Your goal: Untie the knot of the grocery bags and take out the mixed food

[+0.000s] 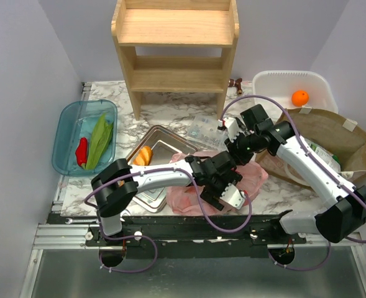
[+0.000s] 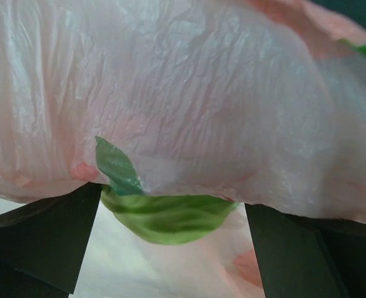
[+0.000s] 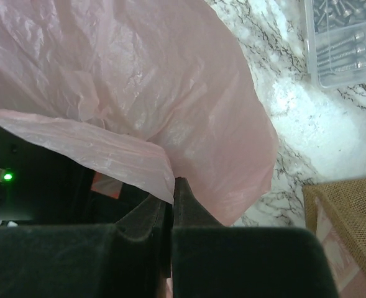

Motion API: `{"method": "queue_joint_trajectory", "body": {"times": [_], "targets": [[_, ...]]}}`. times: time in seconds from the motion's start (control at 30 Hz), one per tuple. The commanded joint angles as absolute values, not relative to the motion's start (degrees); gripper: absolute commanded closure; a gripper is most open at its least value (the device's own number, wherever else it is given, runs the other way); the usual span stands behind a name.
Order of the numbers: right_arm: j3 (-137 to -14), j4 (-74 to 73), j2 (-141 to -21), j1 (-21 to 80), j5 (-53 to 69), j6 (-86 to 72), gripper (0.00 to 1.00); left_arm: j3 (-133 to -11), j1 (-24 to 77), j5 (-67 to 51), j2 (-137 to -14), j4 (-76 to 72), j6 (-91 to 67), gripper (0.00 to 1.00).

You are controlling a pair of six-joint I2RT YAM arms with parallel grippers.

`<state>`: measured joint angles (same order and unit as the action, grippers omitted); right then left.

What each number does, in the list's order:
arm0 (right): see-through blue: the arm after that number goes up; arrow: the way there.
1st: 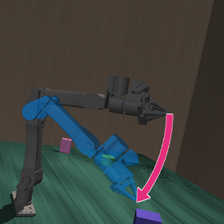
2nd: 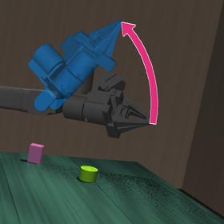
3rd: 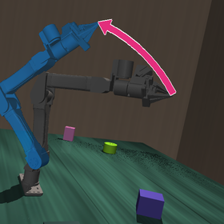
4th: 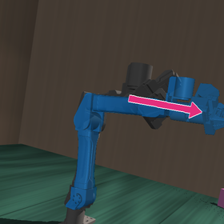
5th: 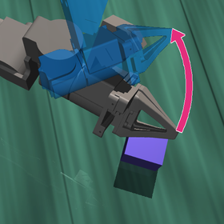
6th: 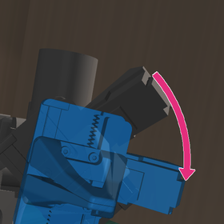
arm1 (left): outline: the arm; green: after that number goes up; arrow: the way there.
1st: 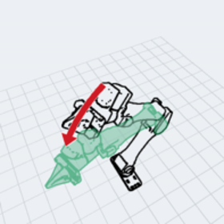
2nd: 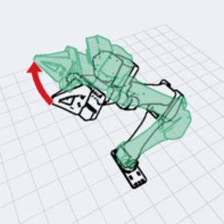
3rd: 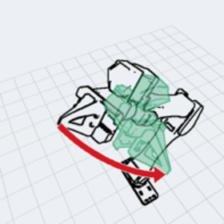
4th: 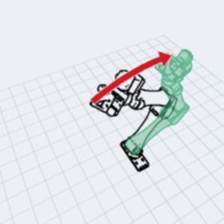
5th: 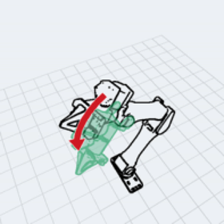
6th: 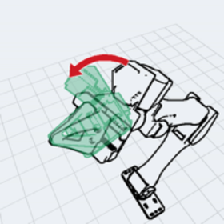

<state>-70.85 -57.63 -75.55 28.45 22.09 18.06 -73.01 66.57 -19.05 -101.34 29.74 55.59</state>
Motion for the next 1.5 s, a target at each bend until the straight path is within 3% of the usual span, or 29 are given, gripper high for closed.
{"method": "queue_joint_trajectory", "body": {"times": [0.0, 0.17, 0.37, 0.43, 0.5, 0.8, 0.97, 1.1, 1.23, 1.4, 1.47], "targets": [[-69.72, -57.11, -75.64, 28.56, 19.79, 18.58, 0.99, -71.75, 66.33, -18.67, -105.24, 30.12, 58.15, 0.05], [-69.34, -57.17, -75.43, 28.56, 18.5, 19.39, 0.99, -72.62, 64.34, -16.19, -106.62, 31.63, 53.86, 0.21], [-68.67, -56.86, -74.58, 28.56, 16.82, 21.24, 0.99, -67.95, 59.16, -16.18, -98.65, 31.38, 49.34, 0.65], [-68.47, -56.61, -74.13, 28.56, 16.5, 21.48, 1.0, -66.39, 57.92, -15.2, -94.8, 30.45, 48.14, 0.77], [-68.63, -56.51, -73.83, 28.56, 16.56, 21.54, 0.99, -66.08, 57.25, -14.92, -91.24, 31.15, 47.33, 0.82], [-69.25, -54.8, -74.36, 28.56, 17.92, 20.57, 0.99, -70.37, 56.78, -18.22, -81.79, 37.1, 44.81, 0.99], [-69.52, -54.62, -74.62, 28.54, 17.86, 20.57, 0.99, -75.81, 56.7, -24.39, -76.28, 39.9, 41.46, 1.0], [-69.64, -54.84, -74.61, 28.56, 17.89, 20.68, 0.99, -85.88, 54.7, -31.58, -72.02, 43.16, 30.1, 1.0], [-69.63, -54.84, -74.53, 28.56, 18.38, 20.57, 0.99, -92.35, 43.44, -33.15, -69.65, 46.51, 20.09, 1.0], [-70.3, -55.09, -74.55, 28.56, 19.73, 20.38, 0.99, -89.65, 15.56, -32.91, -66.17, 47.02, 14.77, 1.0], [-70.47, -55.24, -74.34, 28.54, 20.42, 20.61, 0.99, -87.8, 6.21, -27.18, -66.91, 48.46, 16.99, 1.0]]}}
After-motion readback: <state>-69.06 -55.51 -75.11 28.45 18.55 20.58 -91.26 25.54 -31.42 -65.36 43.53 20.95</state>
